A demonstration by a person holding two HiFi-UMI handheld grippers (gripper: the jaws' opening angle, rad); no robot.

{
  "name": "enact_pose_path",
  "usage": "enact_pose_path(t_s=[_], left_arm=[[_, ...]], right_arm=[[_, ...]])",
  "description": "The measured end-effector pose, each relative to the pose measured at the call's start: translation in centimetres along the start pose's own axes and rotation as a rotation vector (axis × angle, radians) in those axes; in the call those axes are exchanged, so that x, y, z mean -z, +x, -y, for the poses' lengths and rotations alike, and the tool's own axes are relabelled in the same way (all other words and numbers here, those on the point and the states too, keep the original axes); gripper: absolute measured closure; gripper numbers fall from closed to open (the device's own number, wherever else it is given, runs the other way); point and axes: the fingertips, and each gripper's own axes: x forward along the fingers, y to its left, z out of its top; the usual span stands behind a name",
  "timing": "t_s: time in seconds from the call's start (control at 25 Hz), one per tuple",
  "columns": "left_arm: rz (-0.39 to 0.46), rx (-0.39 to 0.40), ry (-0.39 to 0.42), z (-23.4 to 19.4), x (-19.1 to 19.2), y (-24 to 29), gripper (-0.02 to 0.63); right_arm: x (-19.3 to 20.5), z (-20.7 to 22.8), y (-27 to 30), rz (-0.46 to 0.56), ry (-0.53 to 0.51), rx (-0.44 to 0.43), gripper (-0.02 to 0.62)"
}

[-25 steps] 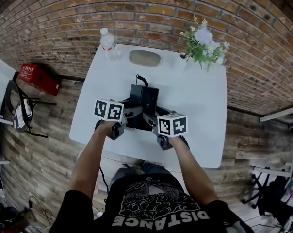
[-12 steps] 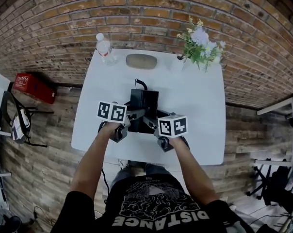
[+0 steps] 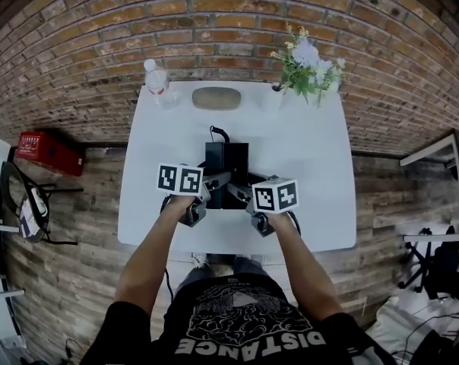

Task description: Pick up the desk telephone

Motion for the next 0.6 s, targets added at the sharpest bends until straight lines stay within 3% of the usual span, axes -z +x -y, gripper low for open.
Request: enact_pose_path(t_s=[0.28,0.6], left_arm=[[-0.004,-0.002,0.022,0.3,0.0,-0.2,0.350],[0.053,0.008,0.042,1.5,-2.1,-1.7,0.350]], right_arm=[[0.0,-0.2,-0.3,0.018,0.002,0.016,0.324],[-2.4,-1.5,-0.9,0.058,-0.051,0.019,0.324]])
